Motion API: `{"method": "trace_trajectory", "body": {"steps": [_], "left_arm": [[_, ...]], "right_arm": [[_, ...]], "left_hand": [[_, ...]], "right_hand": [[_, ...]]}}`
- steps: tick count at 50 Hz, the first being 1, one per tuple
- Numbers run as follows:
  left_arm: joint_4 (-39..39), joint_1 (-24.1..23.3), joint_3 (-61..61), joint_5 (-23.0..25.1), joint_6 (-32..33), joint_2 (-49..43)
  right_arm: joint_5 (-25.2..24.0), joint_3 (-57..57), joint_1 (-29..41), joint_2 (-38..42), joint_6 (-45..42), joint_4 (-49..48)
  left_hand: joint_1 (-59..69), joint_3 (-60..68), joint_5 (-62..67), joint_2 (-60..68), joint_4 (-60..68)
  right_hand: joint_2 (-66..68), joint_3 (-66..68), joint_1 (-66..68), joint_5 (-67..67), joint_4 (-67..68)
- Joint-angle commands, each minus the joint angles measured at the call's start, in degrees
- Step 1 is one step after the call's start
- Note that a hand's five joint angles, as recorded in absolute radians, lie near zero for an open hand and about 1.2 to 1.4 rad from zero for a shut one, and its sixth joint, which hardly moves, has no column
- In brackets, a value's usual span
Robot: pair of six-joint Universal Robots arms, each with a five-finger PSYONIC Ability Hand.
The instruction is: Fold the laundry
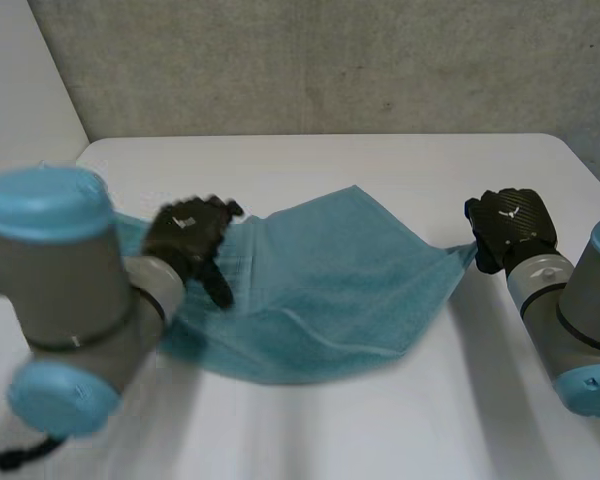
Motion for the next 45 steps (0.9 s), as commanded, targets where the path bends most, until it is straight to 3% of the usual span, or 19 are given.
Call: {"method": "trace_trajectory", "body": {"steps": [1, 8, 15, 17, 19, 24, 38, 45], "left_arm": [[-0.7, 10.0, 5.2, 17.7, 13.5, -3.8], [-0.8, 12.5, 11.6, 20.8, 20.5, -11.8], [-0.2, 13.2, 13.5, 23.7, 25.2, -16.0], [0.4, 13.1, 13.7, 25.7, 26.0, -16.7], [2.5, 13.1, 14.3, 31.1, 26.8, -18.1], [4.7, 13.1, 14.9, 35.8, 27.6, -20.1], [4.8, 13.1, 20.6, 36.1, 37.6, -26.8], [4.6, 13.1, 22.1, 36.2, 38.9, -28.7]], "right_arm": [[0.0, 0.0, 0.4, 0.3, -0.1, 0.1], [0.0, 0.0, 0.5, 0.6, -0.2, 0.1], [0.0, 0.0, 0.5, 1.3, -0.2, 0.1], [0.0, 0.0, 0.5, 1.4, -0.4, 0.1], [0.0, 0.0, 0.5, 1.5, -1.0, 0.1], [0.0, 0.3, 0.5, 1.5, -2.5, 0.1], [0.0, 0.7, 0.5, 1.6, -2.5, 0.0], [0.1, 0.7, 0.5, 1.6, -2.5, 0.0]], "left_hand": [[-0.1, 0.1, 0.9, 0.5, 0.7], [9.9, 10.0, 10.8, 10.4, 10.6], [10.0, 10.2, 11.0, 10.6, 10.8], [10.2, 10.4, 11.2, 10.8, 11.0], [16.2, 16.4, 17.2, 16.8, 17.0], [20.1, 20.3, 21.1, 20.7, 20.9], [17.1, 17.3, 18.1, 17.7, 17.9], [17.1, 17.3, 18.1, 17.7, 17.9]], "right_hand": [[12.3, 12.0, 23.8, 13.4, 11.6], [12.3, 12.0, 23.8, 13.4, 11.6], [12.3, 12.0, 23.8, 13.4, 11.6], [12.3, 12.0, 23.8, 13.4, 11.6], [12.3, 12.0, 23.8, 13.4, 11.6], [12.3, 12.0, 23.8, 13.4, 11.6], [12.3, 12.0, 23.8, 13.4, 11.6], [12.3, 12.0, 23.8, 13.4, 11.6]]}}
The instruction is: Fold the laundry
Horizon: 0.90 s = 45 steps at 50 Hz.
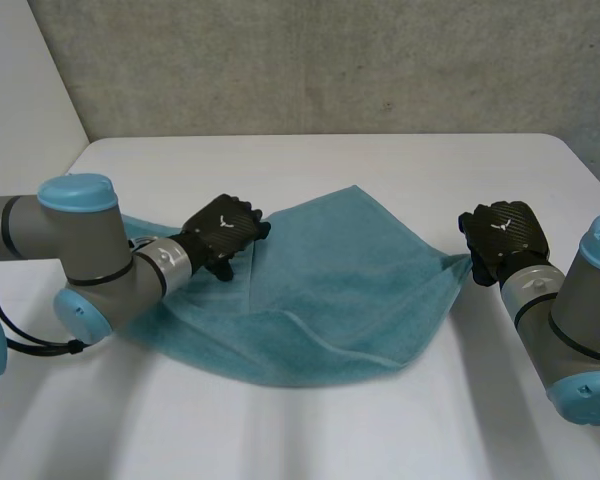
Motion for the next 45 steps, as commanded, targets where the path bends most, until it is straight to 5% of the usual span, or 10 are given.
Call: {"method": "trace_trajectory", "body": {"steps": [1, 4, 5, 11, 15, 34, 45], "left_arm": [[-0.4, -0.1, 2.0, -0.1, 2.1, -2.5], [-0.9, 0.0, 2.7, -0.1, 2.1, -3.2], [-5.9, -0.2, 4.9, -4.5, 9.5, -3.4], [-5.7, -0.1, 4.4, -4.5, 9.6, -3.4], [-5.2, -0.1, 4.2, -4.4, 9.9, -2.4], [3.8, 1.9, -12.1, -5.6, 10.6, 17.7], [0.3, 10.3, -21.6, -6.1, 4.8, 32.6]], "right_arm": [[0.1, 0.0, 0.0, 0.0, 0.0, 0.0], [0.2, 0.0, 0.0, 0.0, 0.0, 0.0], [0.3, 0.4, 0.1, 0.0, 0.0, 0.0], [0.4, 0.4, 0.0, 0.0, 0.0, 0.1], [0.5, 0.3, 0.0, 0.0, 0.0, 0.1], [1.7, -3.8, -0.7, -0.8, -5.8, 3.7], [1.3, -12.0, -2.5, -8.1, -14.3, 26.1]], "left_hand": [[2.4, 2.5, 3.0, 2.4, 2.8], [2.4, 2.5, 3.0, 2.4, 2.8], [29.5, 29.6, 30.1, 29.5, 29.9], [31.0, 31.1, 31.6, 31.0, 31.4], [51.2, 51.4, 51.9, 51.3, 51.7], [51.3, 51.4, 51.9, 51.4, 51.7], [51.3, 51.4, 51.9, 51.4, 51.7]], "right_hand": [[12.3, 12.0, 23.8, 13.1, 11.6], [12.3, 12.0, 23.8, 13.1, 11.6], [12.3, 12.0, 23.8, 13.1, 11.6], [12.3, 12.0, 23.8, 13.1, 11.6], [12.3, 12.0, 23.8, 13.1, 11.6], [12.3, 12.0, 23.8, 13.1, 11.6], [12.3, 12.0, 23.8, 13.1, 11.6]]}}
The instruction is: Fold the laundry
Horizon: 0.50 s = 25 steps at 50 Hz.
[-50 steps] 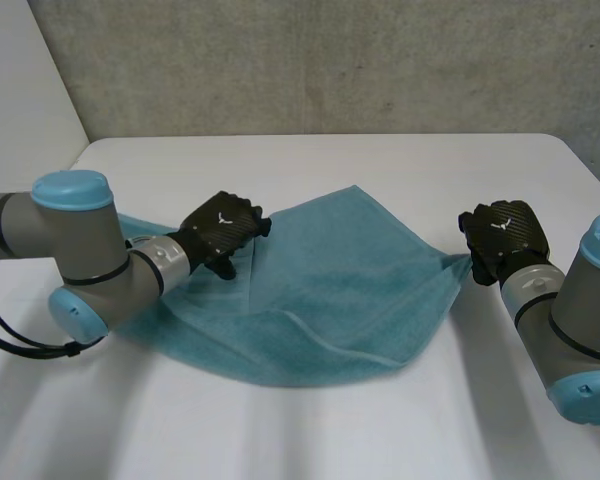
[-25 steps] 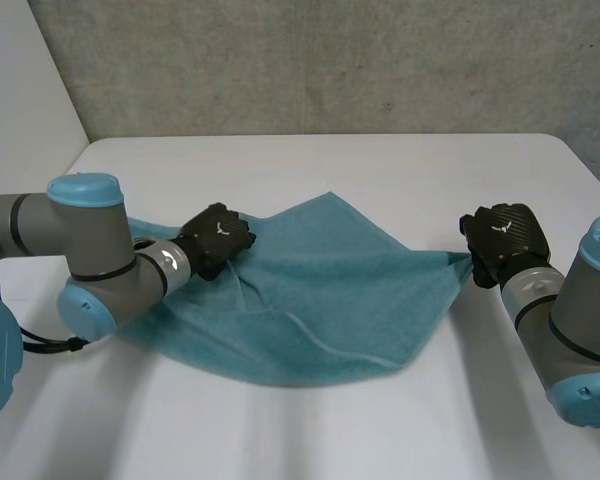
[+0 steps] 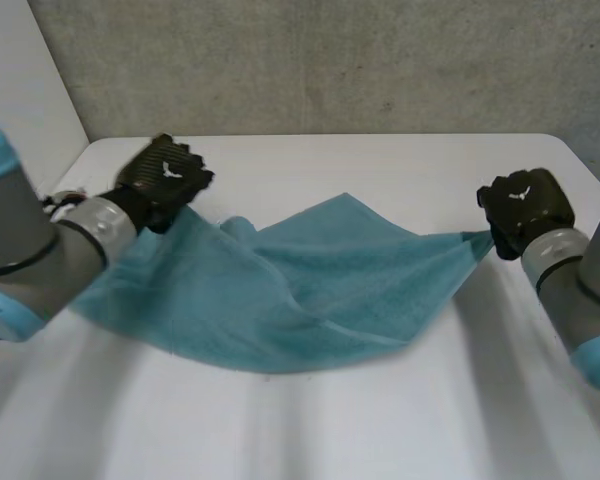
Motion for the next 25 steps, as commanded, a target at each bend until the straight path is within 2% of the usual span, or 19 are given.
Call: {"method": "trace_trajectory", "body": {"steps": [1, 5, 7, 10, 12, 14, 18, 21, 25], "left_arm": [[-5.5, 8.2, -7.5, -0.5, -5.6, 11.2], [-11.5, 11.6, -11.0, -1.5, -5.5, 15.0], [-17.3, 13.7, -14.5, -4.0, -5.6, 18.0], [-20.0, 14.0, -16.2, -5.7, -5.5, 18.4], [-23.2, 13.8, -19.6, -9.5, -5.4, 18.2], [-23.7, 13.5, -20.7, -10.7, -5.3, 17.9], [-22.0, 13.2, -20.4, -12.6, -5.4, 14.8], [-17.9, 11.9, -16.0, -13.4, -5.4, 10.4], [-11.5, 8.1, -3.6, -15.5, -6.1, 5.0]], "right_arm": [[-0.3, -4.7, -2.4, -4.4, -8.5, 17.9], [-0.3, -3.7, -3.0, -5.6, -14.8, 24.2], [-0.1, -1.2, -3.1, -6.0, -20.4, 28.5], [-0.2, 1.3, -2.7, -6.0, -24.2, 29.6], [-0.3, 1.8, -2.4, -5.6, -24.7, 29.1], [-0.3, 1.9, -2.2, -5.1, -24.8, 27.9], [0.4, -1.3, -2.3, -0.9, -25.4, 23.2], [1.2, -4.4, -2.2, 1.1, -25.1, 21.9], [4.5, -17.8, -1.0, 5.4, -23.0, 18.0]], "left_hand": [[16.4, 11.9, 13.2, 11.4, 11.8], [16.4, 11.9, 13.2, 11.4, 11.8], [16.4, 11.9, 13.2, 11.4, 11.8], [16.4, 11.9, 13.2, 11.4, 11.8], [16.4, 11.9, 13.2, 11.4, 11.8], [16.4, 11.9, 13.2, 11.4, 11.8], [16.4, 11.9, 13.2, 11.4, 11.8], [16.4, 11.9, 13.2, 11.4, 11.8], [16.4, 11.9, 13.2, 11.4, 11.8]], "right_hand": [[12.3, 12.0, 23.8, 13.1, 11.6], [12.3, 12.0, 23.8, 13.1, 11.6], [12.3, 12.0, 23.8, 13.1, 11.6], [12.3, 12.0, 23.8, 13.1, 11.6], [12.3, 12.0, 23.8, 13.1, 11.6], [12.3, 12.0, 23.8, 13.1, 11.6], [12.3, 12.0, 23.8, 13.1, 11.6], [12.3, 12.0, 23.8, 13.1, 11.6], [12.3, 12.0, 23.8, 13.1, 11.6]]}}
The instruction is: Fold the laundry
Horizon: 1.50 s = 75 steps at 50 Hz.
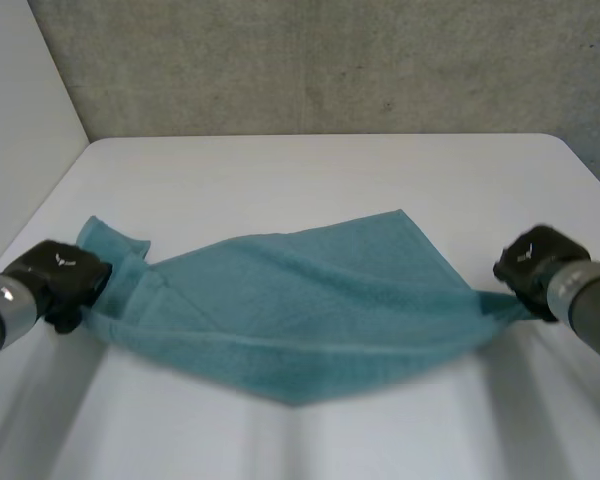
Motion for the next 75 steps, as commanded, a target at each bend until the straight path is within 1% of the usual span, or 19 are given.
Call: {"method": "trace_trajectory", "body": {"steps": [1, 3, 4, 6, 9, 11, 12, 14, 16, 20, 31, 35, 41, 49, 53, 55, 67, 71, 75], "left_arm": [[9.1, -4.6, 14.7, -2.6, -0.6, -8.3], [13.8, -6.6, 26.5, -5.2, -0.9, -11.5], [13.9, -6.6, 26.5, -5.2, -0.9, -11.5], [21.4, -7.6, 38.0, -7.3, -2.9, -12.9], [26.9, -7.7, 42.4, -7.4, -5.1, -12.9], [38.9, -7.7, 46.0, -8.1, -10.8, -11.7], [39.0, -7.7, 46.0, -8.1, -10.9, -11.7], [48.5, -7.6, 44.9, -9.7, -14.4, -8.1], [51.2, -7.6, 43.3, -10.4, -15.1, -6.6], [52.0, -7.6, 38.2, -10.4, -15.6, -5.1], [51.4, -6.8, 16.3, -8.2, -20.4, -5.2], [51.7, -6.8, 6.7, -4.7, -21.1, -6.4], [51.9, -7.1, -0.7, -3.1, -20.6, -11.0], [48.1, -6.6, -5.3, -3.3, -20.6, -11.0], [40.4, -5.1, -6.5, -3.3, -20.6, -5.9], [36.6, -4.7, -6.8, -3.3, -20.5, -3.0], [9.6, 0.2, -3.8, -3.0, -20.3, 20.0], [5.6, 0.2, -2.2, -3.0, -18.6, 22.4], [4.4, 0.1, -1.8, -2.4, -14.4, 22.2]], "right_arm": [[5.3, -21.9, 2.6, 7.3, 4.0, -7.9], [6.5, -28.0, 3.8, 7.9, 5.2, -10.3], [6.5, -28.1, 3.8, 7.9, 5.2, -10.3], [8.6, -39.7, 4.6, 8.5, 7.6, -16.5], [9.4, -47.4, 5.1, 8.2, 10.1, -25.2], [9.3, -48.2, 5.2, 7.8, 11.1, -30.0], [9.2, -47.6, 5.2, 6.5, 11.6, -34.1], [9.3, -46.0, 5.3, 4.3, 11.8, -37.6], [9.2, -43.4, 5.3, 2.1, 12.0, -40.0], [8.3, -32.6, 5.0, -2.1, 12.4, -41.9], [4.6, -10.8, 4.4, -2.6, 14.6, -41.4], [1.4, -0.9, 4.5, -2.5, 17.0, -41.6], [-4.0, 8.0, 4.1, -1.6, 19.6, -41.6], [-4.3, 10.7, 1.7, -1.4, 19.6, -40.8], [-4.3, 10.7, 1.3, -5.7, 19.2, -37.2], [-4.8, 10.0, -0.1, -10.9, 19.1, -30.0], [-8.0, 0.9, -9.9, -23.4, 18.0, 0.3], [-10.5, -2.4, -12.8, -24.9, 14.3, 12.0], [-13.1, -2.2, -13.1, -24.9, 12.1, 15.3]], "left_hand": [[16.4, 11.7, 13.2, 11.3, 11.5], [16.4, 11.7, 13.2, 11.3, 11.5], [16.4, 11.7, 13.2, 11.3, 11.5], [16.4, 11.7, 13.2, 11.3, 11.5], [16.4, 11.7, 13.2, 11.3, 11.5], [16.4, 11.7, 13.2, 11.3, 11.5], [16.4, 11.7, 13.2, 11.3, 11.5], [16.4, 11.7, 13.2, 11.3, 11.5], [16.4, 11.7, 13.2, 11.3, 11.5], [16.4, 11.7, 13.2, 11.3, 11.5], [16.4, 11.7, 13.2, 11.3, 11.5], [16.4, 11.7, 13.2, 11.3, 11.5], [16.4, 11.7, 13.2, 11.3, 11.5], [16.4, 11.7, 13.2, 11.3, 11.5], [16.4, 11.7, 13.2, 11.3, 11.5], [16.4, 11.7, 13.2, 11.3, 11.5], [16.4, 11.7, 13.2, 11.3, 11.5], [16.4, 11.7, 13.2, 11.3, 11.5], [16.4, 11.7, 13.2, 11.3, 11.5]], "right_hand": [[12.3, 12.0, 23.8, 13.1, 11.6], [12.3, 12.0, 23.8, 13.1, 11.6], [12.3, 12.0, 23.8, 13.1, 11.6], [12.3, 12.0, 23.8, 13.1, 11.6], [12.3, 12.0, 23.8, 13.1, 11.6], [12.3, 12.0, 23.8, 13.1, 11.6], [12.3, 12.0, 23.8, 13.1, 11.6], [12.3, 12.0, 23.8, 13.1, 11.6], [12.3, 12.0, 23.8, 13.1, 11.6], [12.3, 12.0, 23.8, 13.1, 11.6], [12.3, 12.0, 23.8, 13.1, 11.6], [12.3, 12.0, 23.8, 13.1, 11.6], [12.3, 12.0, 23.8, 13.1, 11.6], [12.3, 12.0, 23.8, 13.1, 11.6], [12.3, 12.0, 23.8, 13.1, 11.6], [12.3, 12.0, 23.8, 13.1, 11.6], [12.3, 12.0, 23.8, 13.1, 11.6], [12.3, 12.0, 23.8, 13.1, 11.6], [12.3, 12.0, 23.8, 13.1, 11.6]]}}
